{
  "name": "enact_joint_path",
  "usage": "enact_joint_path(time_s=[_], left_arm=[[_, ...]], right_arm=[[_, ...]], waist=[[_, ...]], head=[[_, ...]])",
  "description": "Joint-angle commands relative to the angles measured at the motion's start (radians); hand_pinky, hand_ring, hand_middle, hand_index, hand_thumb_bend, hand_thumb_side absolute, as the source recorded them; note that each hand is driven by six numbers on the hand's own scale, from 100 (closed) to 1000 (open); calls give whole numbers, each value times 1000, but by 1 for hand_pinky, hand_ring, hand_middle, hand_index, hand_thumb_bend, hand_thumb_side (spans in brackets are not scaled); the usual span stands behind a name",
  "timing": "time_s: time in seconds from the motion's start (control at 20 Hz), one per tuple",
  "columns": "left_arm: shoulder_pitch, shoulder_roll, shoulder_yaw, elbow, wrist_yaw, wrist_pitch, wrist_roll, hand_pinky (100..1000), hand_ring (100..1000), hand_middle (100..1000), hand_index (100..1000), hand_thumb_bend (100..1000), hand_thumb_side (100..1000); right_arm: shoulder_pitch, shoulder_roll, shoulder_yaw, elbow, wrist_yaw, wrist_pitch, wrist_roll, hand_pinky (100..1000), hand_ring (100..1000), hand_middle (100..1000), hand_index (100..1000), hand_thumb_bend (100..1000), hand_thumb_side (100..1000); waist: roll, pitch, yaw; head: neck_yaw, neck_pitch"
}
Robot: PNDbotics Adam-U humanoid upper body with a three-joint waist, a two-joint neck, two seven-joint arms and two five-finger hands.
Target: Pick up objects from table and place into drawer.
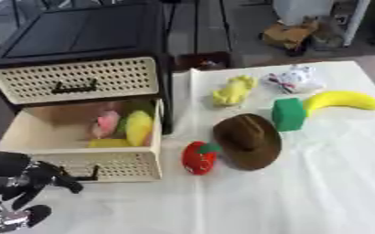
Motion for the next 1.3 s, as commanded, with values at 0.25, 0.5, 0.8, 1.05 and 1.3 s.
enact_joint_path(time_s=[0.25,0.5,0.8,1.05,1.3], left_arm=[[-10,-10,-14,76,-51,48,0,291,392,910,1000,100,1000],[-9,-29,-18,130,-73,37,0,288,387,879,1000,100,1000],[-11,-46,-5,166,-77,40,0,290,393,820,1000,100,1000],[-18,-60,6,210,-76,49,1,288,393,843,1000,100,1000],[-26,-77,18,243,-84,31,29,291,407,853,1000,100,1000]], right_arm=[[-13,-15,-20,-16,-6,-1,-14,493,593,508,564,100,594],[-12,-13,-22,-16,-6,-2,-19,495,592,506,563,100,594],[-7,-3,-21,-16,-1,7,-13,498,591,505,561,100,597],[-4,2,-25,-16,1,10,-16,498,591,505,561,100,598],[0,6,-28,-16,5,12,-16,497,589,504,557,100,603]], waist=[[-3,-9,-6],[-1,-7,-10],[1,-5,-13],[0,-2,-14],[-1,2,-18]], head=[[3,-20],[1,-21],[0,-28],[-1,-37],[-1,-52]])
